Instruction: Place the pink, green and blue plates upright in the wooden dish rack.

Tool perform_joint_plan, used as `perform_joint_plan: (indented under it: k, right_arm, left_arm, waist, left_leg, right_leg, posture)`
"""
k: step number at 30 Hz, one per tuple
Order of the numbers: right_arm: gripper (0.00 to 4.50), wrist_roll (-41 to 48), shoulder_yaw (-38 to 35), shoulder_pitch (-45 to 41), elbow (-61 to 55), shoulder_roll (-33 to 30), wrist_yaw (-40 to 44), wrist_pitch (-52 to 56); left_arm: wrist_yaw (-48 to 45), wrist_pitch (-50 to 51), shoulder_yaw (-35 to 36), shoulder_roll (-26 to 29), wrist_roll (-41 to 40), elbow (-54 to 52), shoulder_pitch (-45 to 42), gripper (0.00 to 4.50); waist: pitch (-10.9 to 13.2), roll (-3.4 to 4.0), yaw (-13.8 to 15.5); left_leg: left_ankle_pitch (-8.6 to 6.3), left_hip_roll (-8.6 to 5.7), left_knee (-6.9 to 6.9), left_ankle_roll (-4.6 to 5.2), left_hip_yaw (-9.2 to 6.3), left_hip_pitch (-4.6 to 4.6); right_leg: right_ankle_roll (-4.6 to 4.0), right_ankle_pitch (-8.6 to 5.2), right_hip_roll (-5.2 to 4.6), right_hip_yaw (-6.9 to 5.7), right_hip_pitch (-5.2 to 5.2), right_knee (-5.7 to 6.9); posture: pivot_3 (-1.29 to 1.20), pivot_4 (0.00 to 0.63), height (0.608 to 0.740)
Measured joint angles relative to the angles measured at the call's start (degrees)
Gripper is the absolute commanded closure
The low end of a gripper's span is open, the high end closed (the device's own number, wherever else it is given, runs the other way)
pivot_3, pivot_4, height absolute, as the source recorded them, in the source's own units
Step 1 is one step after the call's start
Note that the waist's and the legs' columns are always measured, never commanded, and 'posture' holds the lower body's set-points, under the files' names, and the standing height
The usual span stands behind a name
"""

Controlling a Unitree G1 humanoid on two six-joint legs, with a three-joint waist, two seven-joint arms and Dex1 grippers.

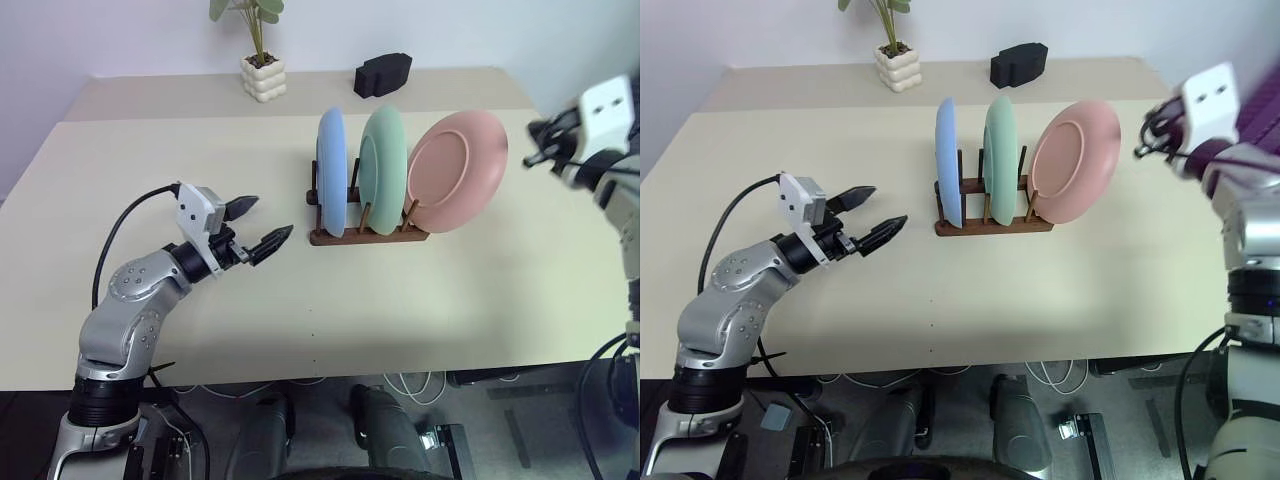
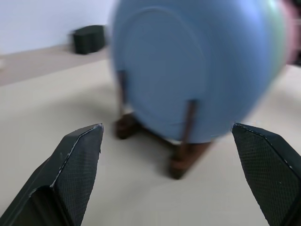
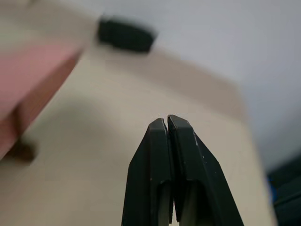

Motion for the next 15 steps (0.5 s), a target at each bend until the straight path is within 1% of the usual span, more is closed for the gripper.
perform_joint_plan:
  k: [4,8,12,15]
  right_arm:
    - [4.44,-0.1,0.1,0.3,-5.1,0.4,3.4,0.1]
    - [4.44,0.0,-0.2,0.3,-7.2,1.7,5.3,0.4]
    - [4.44,2.2,-0.2,0.3,-11.3,3.0,9.4,0.6]
    - [4.44,2.4,-0.2,0.3,-13.0,3.3,10.6,0.6]
  left_arm:
    - [-0.5,0.0,0.0,0.1,0.0,-0.2,0.5,0.00]
    - [-0.5,0.0,0.0,0.1,0.0,-0.2,0.7,0.00]
    - [-0.4,0.0,-0.1,0.0,0.1,-0.3,1.0,0.00]
    - [-0.1,0.0,-0.2,0.0,0.2,-0.4,1.0,0.00]
  waist:
    - [0.0,-0.01,0.3]
    - [0.0,-0.02,0.4]
    - [0.0,-0.01,0.4]
    - [0.0,-0.02,0.4]
  left_leg:
    - [0.00,0.00,0.04,0.00,-0.04,0.00]
    - [0.00,-0.01,0.07,0.00,-0.05,-0.01]
    - [0.00,-0.01,0.07,0.00,-0.07,-0.01]
    - [0.00,-0.01,0.09,0.00,-0.07,-0.01]
  right_leg:
    - [-0.01,-0.01,0.00,-0.01,0.03,-0.02]
    - [-0.08,-0.04,-0.01,-0.01,0.06,-0.04]
    - [-0.02,-0.01,-0.01,-0.02,0.06,-0.03]
    - [-0.02,-0.01,-0.01,-0.02,0.07,-0.03]
  posture:
    - [0.00,0.150,0.734]
    - [0.00,0.150,0.734]
    - [0.00,0.150,0.734]
    - [0.00,0.150,0.734]
